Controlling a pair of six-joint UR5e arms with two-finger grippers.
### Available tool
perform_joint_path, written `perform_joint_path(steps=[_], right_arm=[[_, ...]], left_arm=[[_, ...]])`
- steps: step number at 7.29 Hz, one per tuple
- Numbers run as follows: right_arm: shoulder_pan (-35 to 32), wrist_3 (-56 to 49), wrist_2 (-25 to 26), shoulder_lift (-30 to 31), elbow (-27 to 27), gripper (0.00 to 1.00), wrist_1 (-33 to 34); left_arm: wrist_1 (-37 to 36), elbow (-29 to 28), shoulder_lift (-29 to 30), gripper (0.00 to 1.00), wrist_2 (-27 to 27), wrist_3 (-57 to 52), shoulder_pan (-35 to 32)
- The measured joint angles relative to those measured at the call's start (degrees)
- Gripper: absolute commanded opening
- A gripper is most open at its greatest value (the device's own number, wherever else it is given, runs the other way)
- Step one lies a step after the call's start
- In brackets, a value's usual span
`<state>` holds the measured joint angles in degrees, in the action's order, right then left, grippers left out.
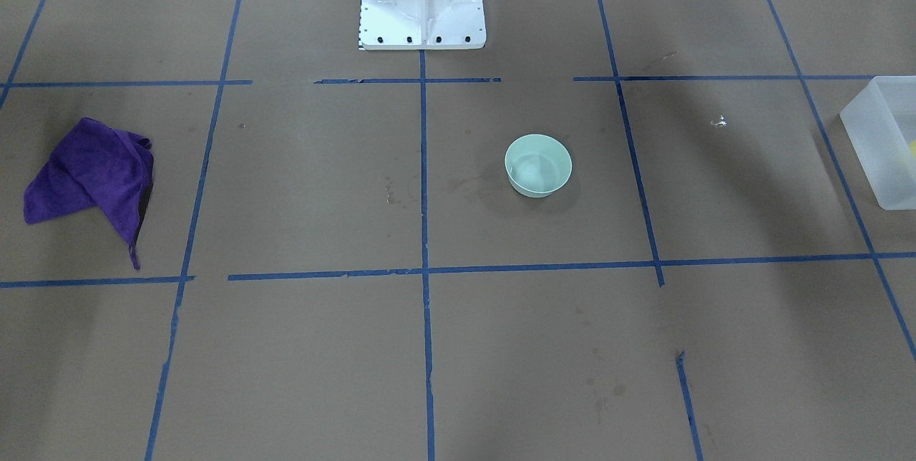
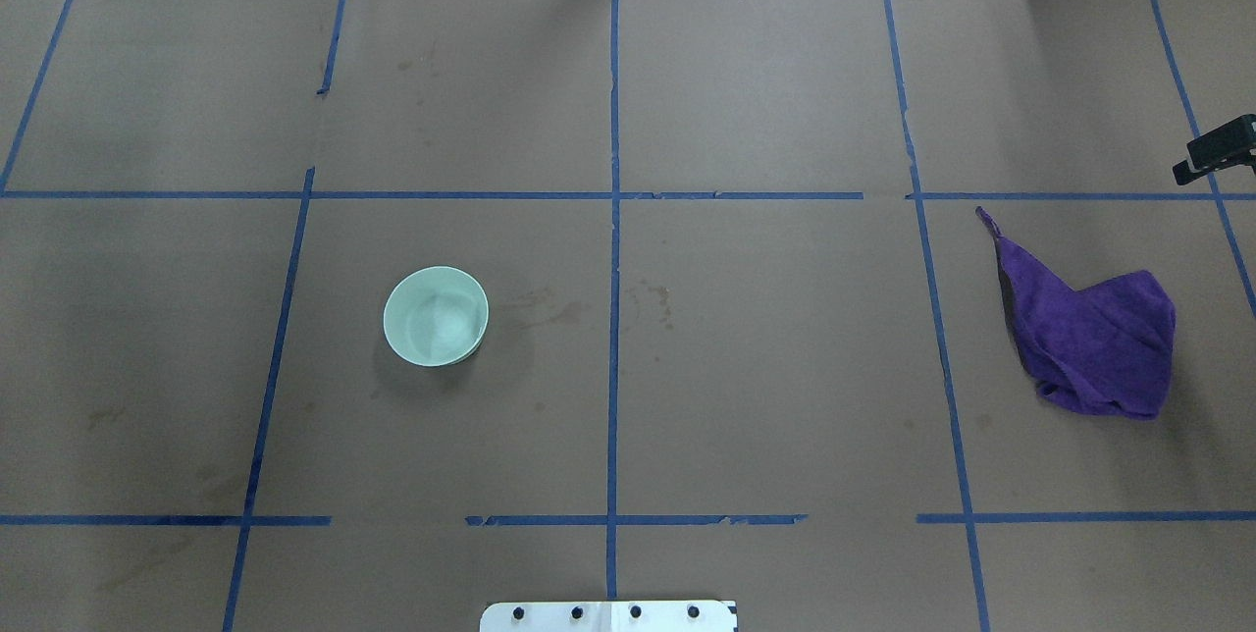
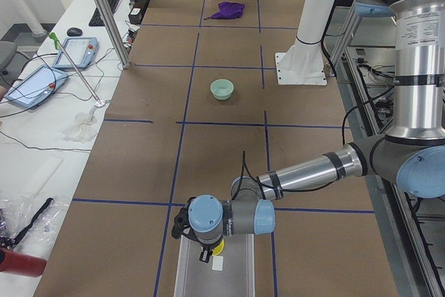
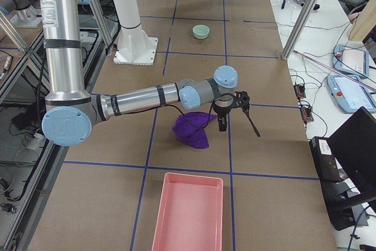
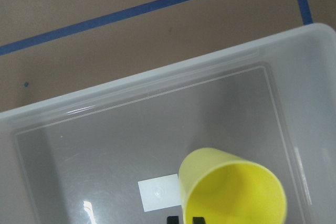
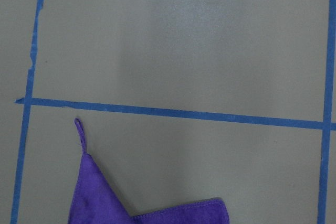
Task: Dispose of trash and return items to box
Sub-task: 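Carry the yellow cup off the table and drop it into the clear bin, then lower the right gripper onto the purple cloth while the left arm returns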
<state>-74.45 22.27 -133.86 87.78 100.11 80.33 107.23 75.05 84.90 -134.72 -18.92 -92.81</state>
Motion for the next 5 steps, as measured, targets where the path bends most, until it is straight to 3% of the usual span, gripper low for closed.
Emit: perform_joint_path(steps=[3,5], right_arm=[[0.01,0.07,0.00,-0.03,0.27,1.00,0.00],[0.81,1.24,0.04,-0.22,0.55,1.00,-0.02]], left_arm=[[0.04,0.71,0.59,0.59,-0.76,0.23,0.08],[-1.48,5.91,1.85,0.69,-0.51,2.63,0.11]])
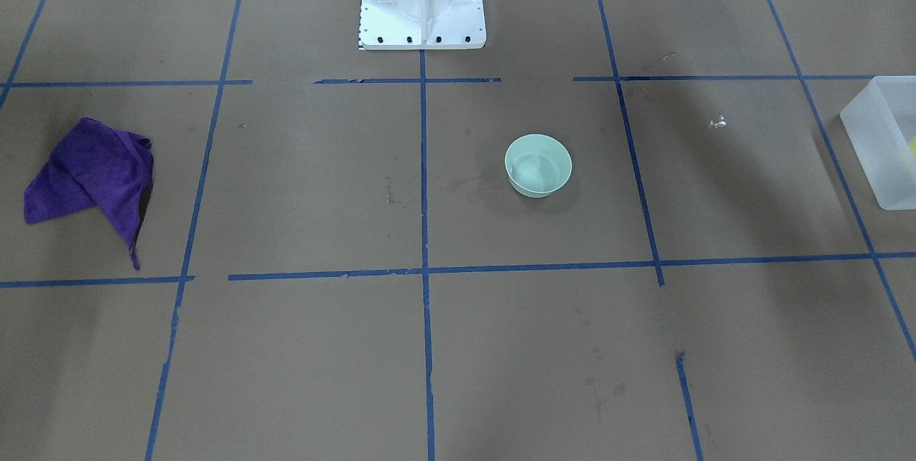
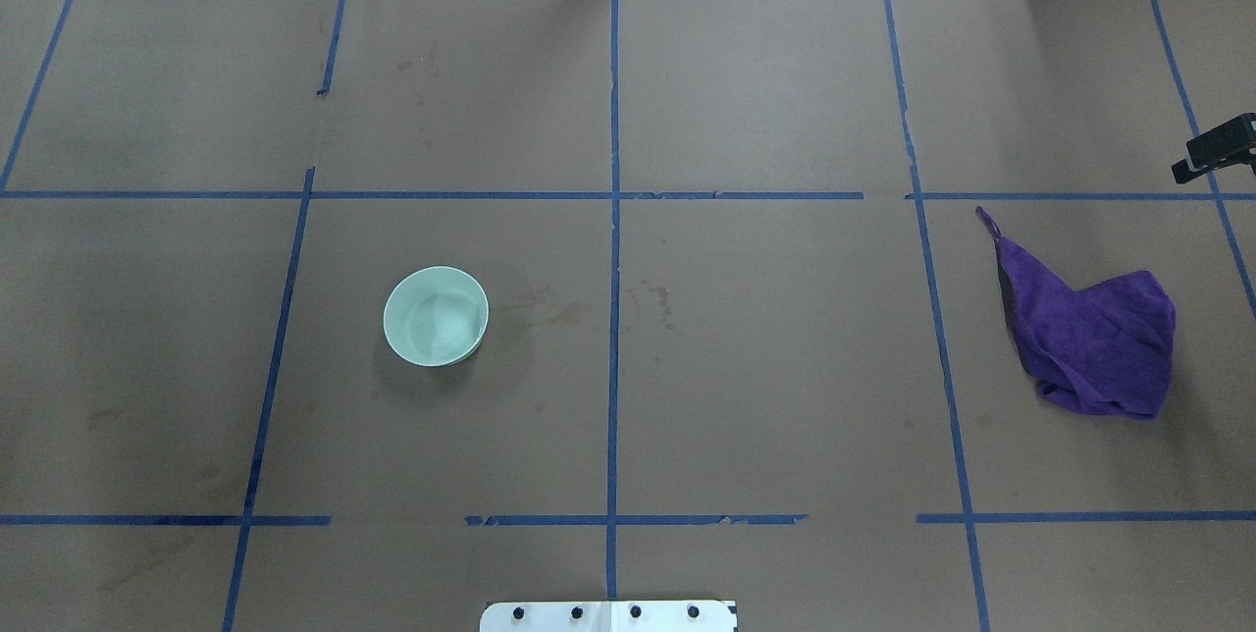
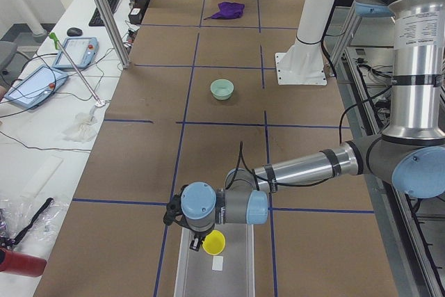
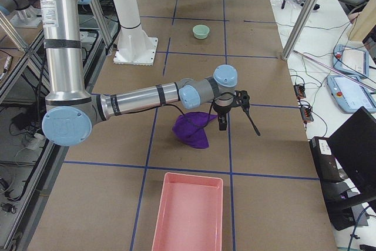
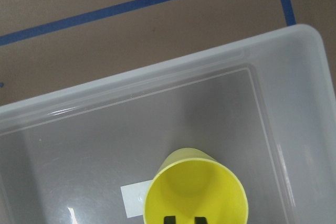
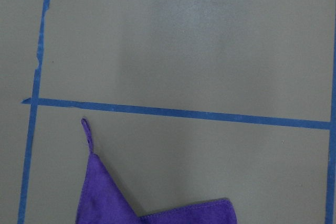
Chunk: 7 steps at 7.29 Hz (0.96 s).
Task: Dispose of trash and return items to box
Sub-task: 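Lower the right gripper onto the purple cloth while the left arm returns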
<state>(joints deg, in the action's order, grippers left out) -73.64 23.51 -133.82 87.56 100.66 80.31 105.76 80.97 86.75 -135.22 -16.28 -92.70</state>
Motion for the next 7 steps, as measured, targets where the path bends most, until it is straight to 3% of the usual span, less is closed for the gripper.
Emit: perform_joint_path(steps=[4,7], right_arm=[[4.03,4.95,0.49,-0.59,1.21,1.00,-0.07],[9.26,7.23,2.14,0.20,3.74,1.00,-0.04]], left_arm=[[-6.14,15.42,4.06,0.73,-0.16,20.46,5.45],[-6.16,20.90,6.57,0.75,-0.26,34.16,12.95]])
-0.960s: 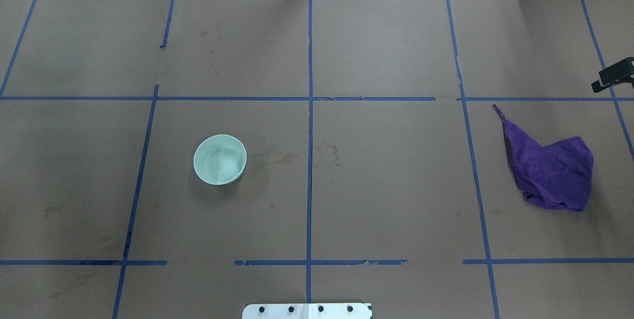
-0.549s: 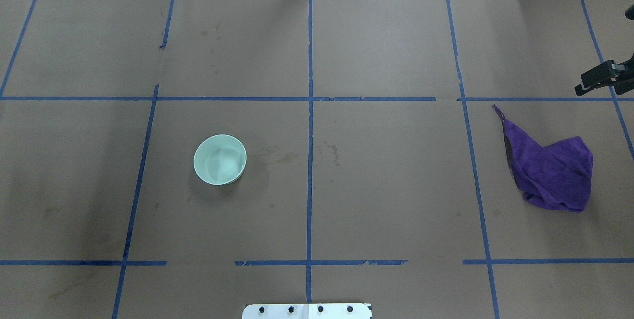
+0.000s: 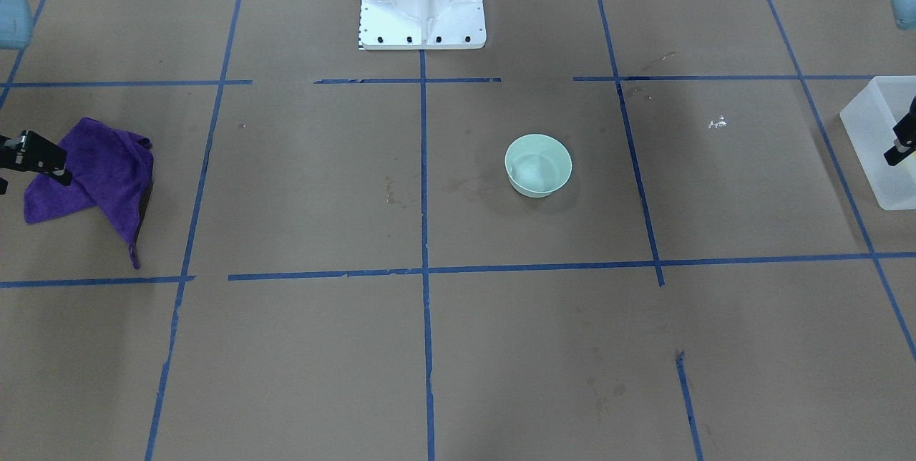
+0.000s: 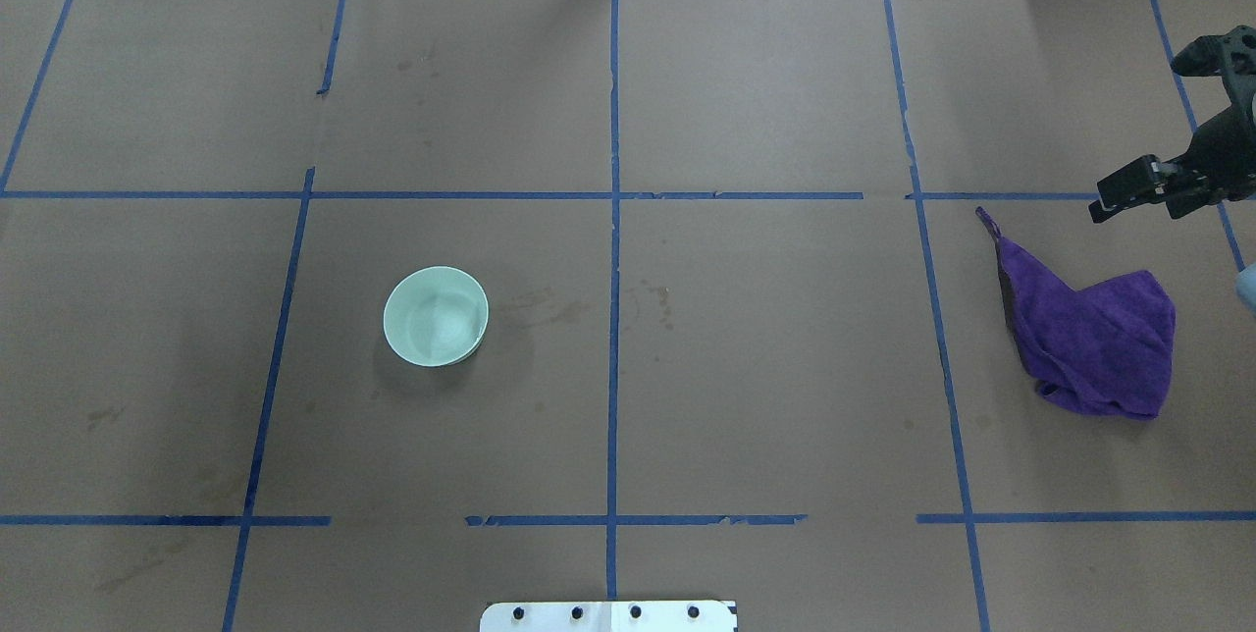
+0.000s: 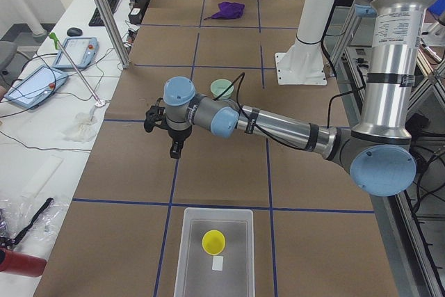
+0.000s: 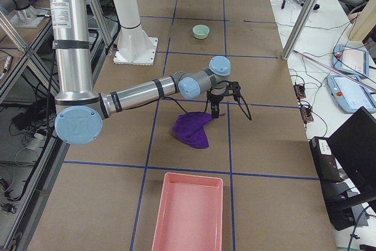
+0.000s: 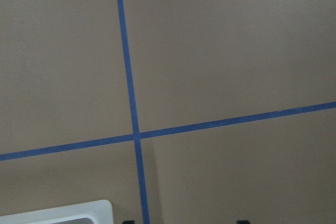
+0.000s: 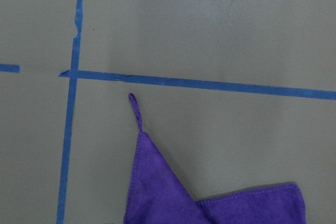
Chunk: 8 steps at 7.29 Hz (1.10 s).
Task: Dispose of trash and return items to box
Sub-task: 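Lower the right gripper onto the purple cloth while the left arm returns, then pinch the purple cloth with the right gripper and lift it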
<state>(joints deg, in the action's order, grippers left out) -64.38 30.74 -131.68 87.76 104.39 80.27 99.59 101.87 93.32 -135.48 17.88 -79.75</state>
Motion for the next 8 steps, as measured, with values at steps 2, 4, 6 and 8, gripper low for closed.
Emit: perform_joint_path(steps=[2,4,6,8], right_arm=[[4.83,0.25,2.23,0.76,1.42,1.00,-0.02],[9.60,0.42,4.33,2.35,2.07,1.00,-1.75],[13.74,0.85,6.69,5.81,2.10,1.00,-6.37],[16.58,1.09,8.46,7.29,2.03,0.70,-7.42]], left_arm=[[0.06,2.85,1.01,0.76,0.06,6.61,3.65],[0.11,5.43,1.98,0.76,0.24,13.11,7.23],[0.10,6.36,3.95,0.76,0.36,18.39,10.30],[0.15,6.34,5.25,0.76,0.45,20.99,12.16]])
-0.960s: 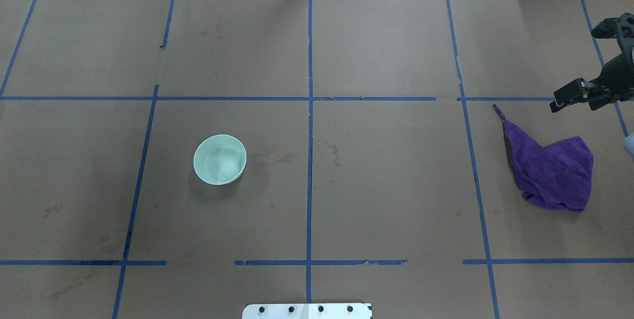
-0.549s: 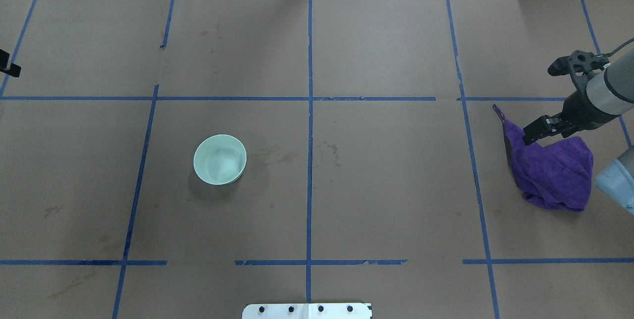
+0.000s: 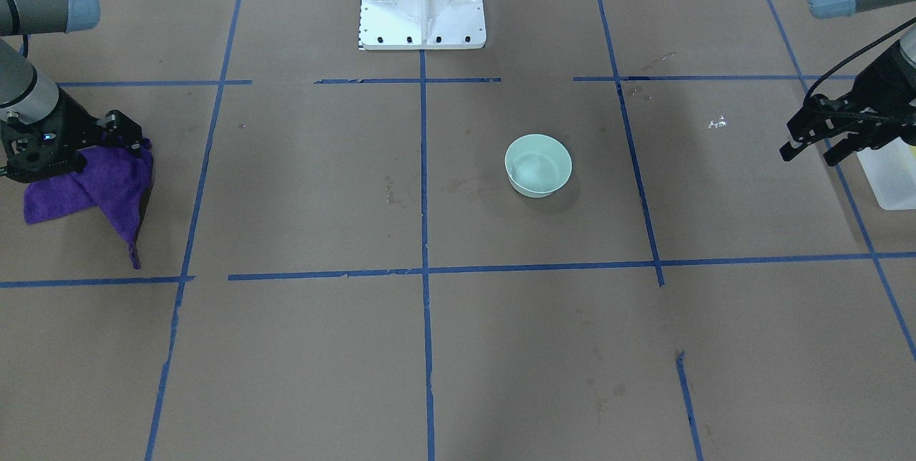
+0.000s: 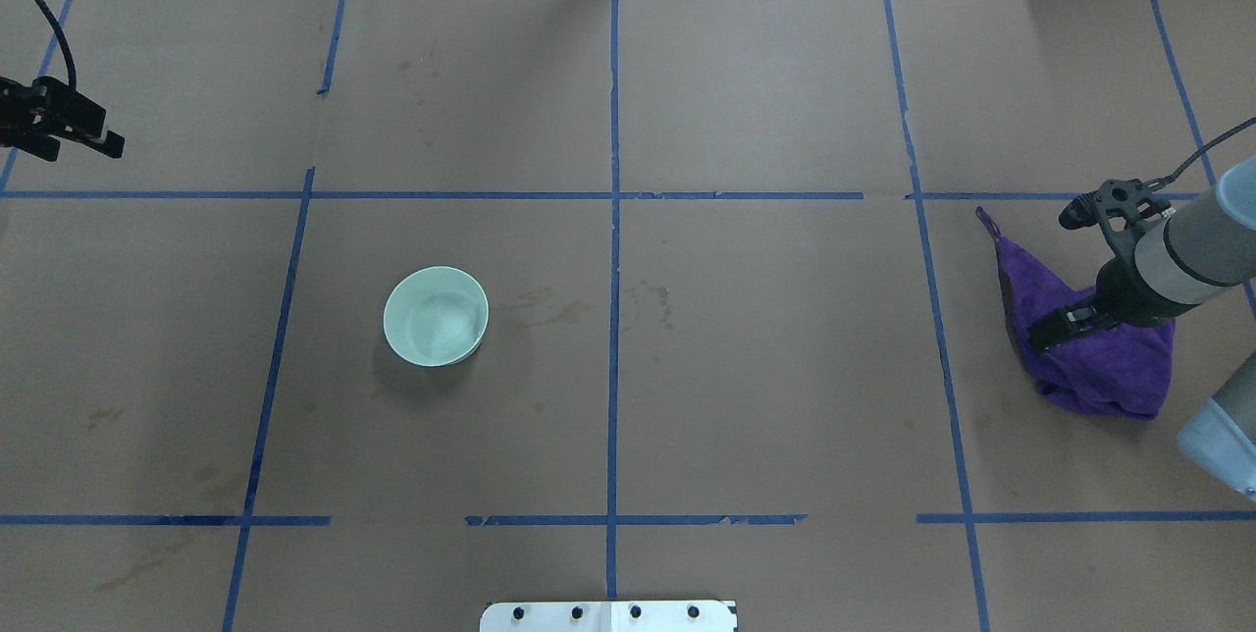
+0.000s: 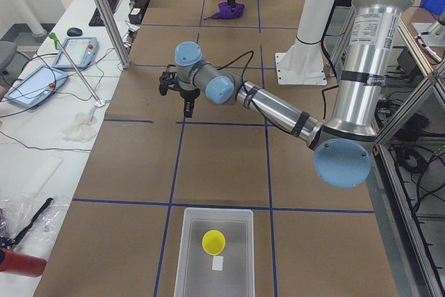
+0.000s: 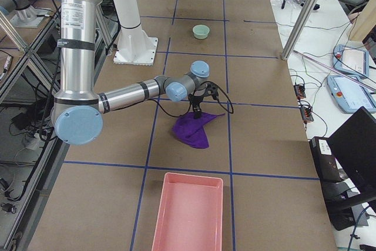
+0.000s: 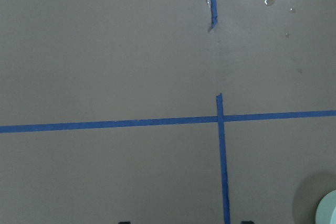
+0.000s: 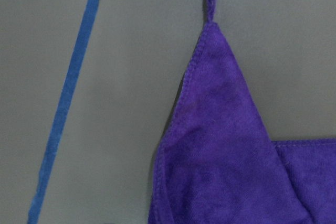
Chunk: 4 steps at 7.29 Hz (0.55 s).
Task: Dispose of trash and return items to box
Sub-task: 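Pinch the purple cloth with the right gripper and lift it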
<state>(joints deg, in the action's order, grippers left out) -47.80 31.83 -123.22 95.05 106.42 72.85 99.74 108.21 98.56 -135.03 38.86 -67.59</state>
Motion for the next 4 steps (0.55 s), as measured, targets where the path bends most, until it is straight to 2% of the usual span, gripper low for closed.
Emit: perform_joint_path(steps=[2,3,4], right_arm=[[1.45,0.12,0.68,1.23,-0.06,0.38,-0.11],[1.89,0.15,0.92,1.82,-0.07,0.05,-0.09],[2.25,0.16,1.08,2.25,-0.10,0.00,-0.08]], left_arm=[[0.01,-0.11,0.50,0.76,0.03,1.24,1.42],[0.01,-0.11,0.72,0.76,0.03,1.75,1.84],[0.01,-0.13,0.85,0.76,0.06,1.97,2.02]])
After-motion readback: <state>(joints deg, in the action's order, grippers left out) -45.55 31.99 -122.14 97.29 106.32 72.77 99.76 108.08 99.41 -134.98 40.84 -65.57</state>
